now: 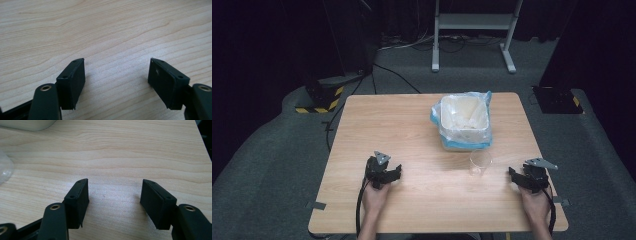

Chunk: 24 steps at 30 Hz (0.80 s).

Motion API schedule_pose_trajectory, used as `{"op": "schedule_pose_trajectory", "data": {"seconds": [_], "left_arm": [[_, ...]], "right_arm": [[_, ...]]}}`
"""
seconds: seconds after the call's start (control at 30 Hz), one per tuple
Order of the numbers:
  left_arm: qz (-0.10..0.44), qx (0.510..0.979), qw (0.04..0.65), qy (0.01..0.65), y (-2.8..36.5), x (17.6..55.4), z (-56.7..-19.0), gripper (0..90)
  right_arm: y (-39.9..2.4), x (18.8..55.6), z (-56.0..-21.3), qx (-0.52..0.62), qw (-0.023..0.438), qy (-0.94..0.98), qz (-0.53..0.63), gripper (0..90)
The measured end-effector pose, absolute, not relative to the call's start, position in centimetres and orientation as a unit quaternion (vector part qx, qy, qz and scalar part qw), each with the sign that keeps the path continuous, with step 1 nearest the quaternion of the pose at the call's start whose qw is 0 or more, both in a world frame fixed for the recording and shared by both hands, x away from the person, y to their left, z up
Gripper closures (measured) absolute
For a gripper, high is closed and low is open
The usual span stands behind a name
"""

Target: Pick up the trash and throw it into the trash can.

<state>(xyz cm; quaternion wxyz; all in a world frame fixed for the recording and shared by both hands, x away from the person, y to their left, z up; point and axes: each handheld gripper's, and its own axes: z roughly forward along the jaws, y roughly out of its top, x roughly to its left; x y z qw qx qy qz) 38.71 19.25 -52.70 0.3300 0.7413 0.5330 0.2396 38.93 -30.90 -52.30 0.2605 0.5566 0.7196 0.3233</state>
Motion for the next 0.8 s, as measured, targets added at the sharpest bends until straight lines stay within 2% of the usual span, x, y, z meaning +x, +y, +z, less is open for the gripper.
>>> {"op": "schedule_pose_trajectory", "data": {"seconds": [0.5, 0.8], "left_arm": [[0.238, 0.741, 0.331, 0.534, 19.25, 38.76, -52.71, 29.4], [0.238, 0.741, 0.331, 0.534, 19.25, 38.76, -52.71, 29.4]], "right_arm": [[-30.88, 38.93, -52.29, 0.557, 0.261, 0.719, 0.323, 39.4], [-30.81, 38.84, -52.26, 0.552, 0.261, 0.722, 0.324, 43.9]]}}
